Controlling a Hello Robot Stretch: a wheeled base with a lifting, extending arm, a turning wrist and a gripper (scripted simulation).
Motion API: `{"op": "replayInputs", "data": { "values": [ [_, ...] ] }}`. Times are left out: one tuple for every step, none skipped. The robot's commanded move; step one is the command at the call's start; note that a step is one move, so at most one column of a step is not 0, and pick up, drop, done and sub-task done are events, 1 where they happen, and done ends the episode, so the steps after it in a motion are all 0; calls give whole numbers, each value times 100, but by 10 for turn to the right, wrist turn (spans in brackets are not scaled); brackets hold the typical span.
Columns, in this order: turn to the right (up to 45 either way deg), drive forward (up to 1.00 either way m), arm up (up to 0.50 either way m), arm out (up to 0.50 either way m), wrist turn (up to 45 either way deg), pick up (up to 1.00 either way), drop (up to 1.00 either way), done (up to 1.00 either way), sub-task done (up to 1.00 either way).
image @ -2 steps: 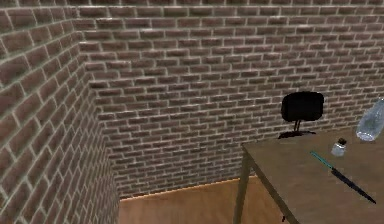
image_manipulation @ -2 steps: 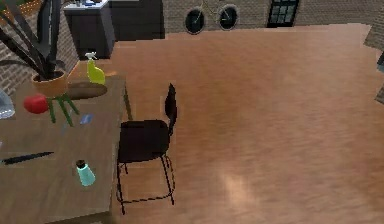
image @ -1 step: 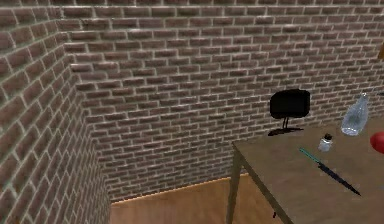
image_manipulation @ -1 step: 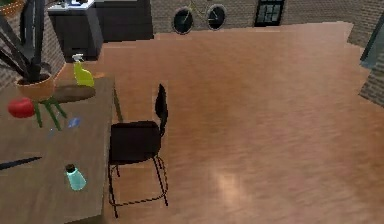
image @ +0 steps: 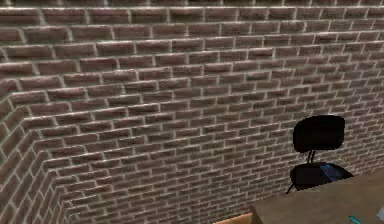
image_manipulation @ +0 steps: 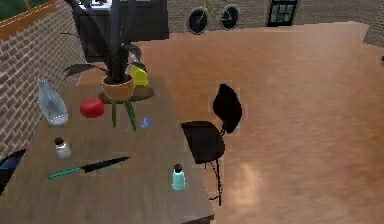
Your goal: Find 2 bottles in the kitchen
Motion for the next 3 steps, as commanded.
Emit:
{"op": "replayInputs", "data": {
  "values": [
    [450,0,0,0,0,0,0,0,0],
    [0,0,0,0,0,0,0,0,100],
    [450,0,0,0,0,0,0,0,0]
  ]
}}
